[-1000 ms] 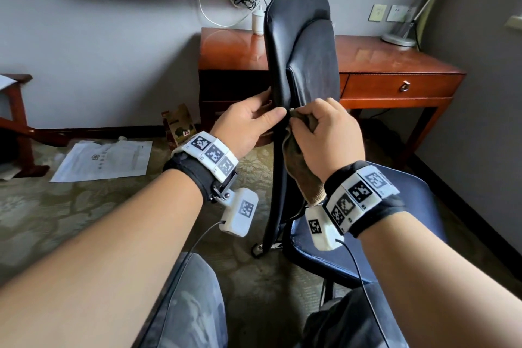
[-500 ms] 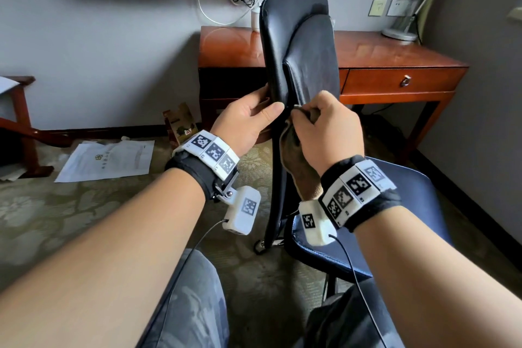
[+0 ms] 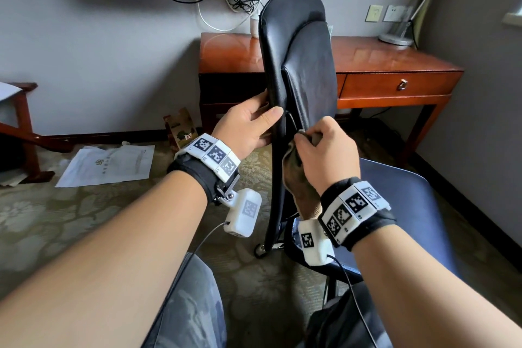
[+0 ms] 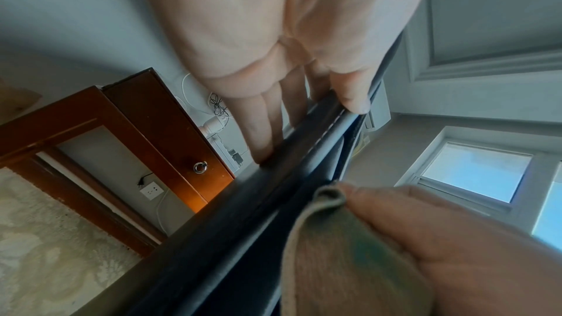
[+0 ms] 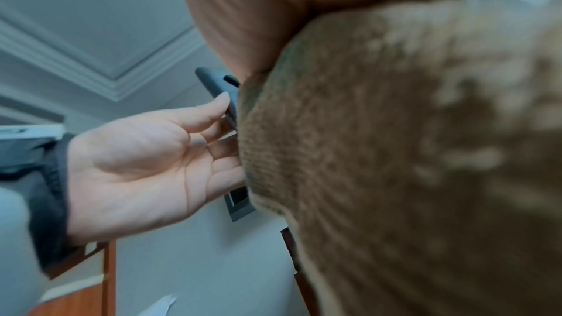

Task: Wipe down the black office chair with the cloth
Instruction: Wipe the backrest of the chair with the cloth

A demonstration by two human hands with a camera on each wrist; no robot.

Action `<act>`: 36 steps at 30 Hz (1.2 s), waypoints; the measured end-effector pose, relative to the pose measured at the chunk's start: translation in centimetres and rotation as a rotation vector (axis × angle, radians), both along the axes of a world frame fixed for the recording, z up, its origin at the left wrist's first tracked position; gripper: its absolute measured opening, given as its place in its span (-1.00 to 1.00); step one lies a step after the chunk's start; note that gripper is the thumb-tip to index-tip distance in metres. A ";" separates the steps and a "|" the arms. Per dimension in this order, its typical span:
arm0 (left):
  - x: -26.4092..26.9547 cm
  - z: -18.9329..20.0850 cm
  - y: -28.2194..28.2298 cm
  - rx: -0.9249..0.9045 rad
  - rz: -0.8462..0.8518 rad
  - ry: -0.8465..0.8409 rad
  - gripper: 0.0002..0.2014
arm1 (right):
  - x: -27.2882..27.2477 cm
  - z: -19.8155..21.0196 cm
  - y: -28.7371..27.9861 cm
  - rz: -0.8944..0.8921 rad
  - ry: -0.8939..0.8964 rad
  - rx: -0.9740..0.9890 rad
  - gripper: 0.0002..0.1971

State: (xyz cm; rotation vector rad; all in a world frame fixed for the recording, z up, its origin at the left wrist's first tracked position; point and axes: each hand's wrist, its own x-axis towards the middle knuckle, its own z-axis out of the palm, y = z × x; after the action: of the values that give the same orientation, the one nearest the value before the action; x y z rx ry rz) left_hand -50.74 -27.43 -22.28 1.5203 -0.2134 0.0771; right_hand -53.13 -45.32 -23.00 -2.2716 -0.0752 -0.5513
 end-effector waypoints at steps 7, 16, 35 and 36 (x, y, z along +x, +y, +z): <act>-0.3 -0.2 0.0 0.063 0.017 -0.058 -0.48 | 0.3 1.0 0.8 -0.012 -0.049 -0.140 -0.69; -0.5 -0.3 -0.4 0.004 0.037 -0.010 -0.49 | -0.8 -4.0 -1.1 -0.047 0.189 -0.118 -0.70; -1.1 -0.8 -1.0 0.055 0.046 -0.029 -0.54 | -0.8 -6.0 -2.0 -0.028 0.209 -0.117 -0.75; -1.2 -1.3 -1.1 0.051 0.042 -0.030 -0.59 | -1.0 -5.8 -2.1 -0.020 0.188 -0.098 -0.76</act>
State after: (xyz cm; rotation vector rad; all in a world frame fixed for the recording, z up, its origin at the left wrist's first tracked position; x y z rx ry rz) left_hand -51.95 -28.49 -23.54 1.5749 -0.2090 0.1292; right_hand -54.12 -47.39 -28.75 -2.4117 0.0147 -0.3490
